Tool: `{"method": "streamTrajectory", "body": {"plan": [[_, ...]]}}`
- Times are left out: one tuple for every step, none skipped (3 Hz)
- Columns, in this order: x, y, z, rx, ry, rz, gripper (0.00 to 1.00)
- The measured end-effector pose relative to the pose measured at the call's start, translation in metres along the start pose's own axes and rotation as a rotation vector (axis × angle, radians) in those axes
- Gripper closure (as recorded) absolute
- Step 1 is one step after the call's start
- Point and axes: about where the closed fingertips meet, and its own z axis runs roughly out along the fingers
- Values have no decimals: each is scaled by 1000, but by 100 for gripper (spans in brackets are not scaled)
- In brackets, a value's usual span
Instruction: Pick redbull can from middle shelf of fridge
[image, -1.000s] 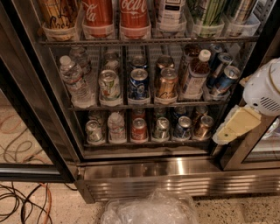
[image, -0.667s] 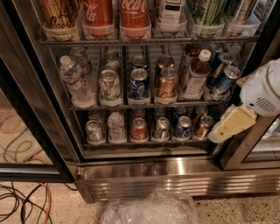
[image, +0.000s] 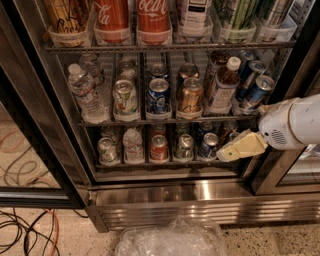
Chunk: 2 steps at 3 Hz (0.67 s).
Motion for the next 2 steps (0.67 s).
{"method": "streamTrajectory", "body": {"plan": [[-2,-9,19,47,-125,92,0],[-4,-30,33,127,-210,174,0]]}}
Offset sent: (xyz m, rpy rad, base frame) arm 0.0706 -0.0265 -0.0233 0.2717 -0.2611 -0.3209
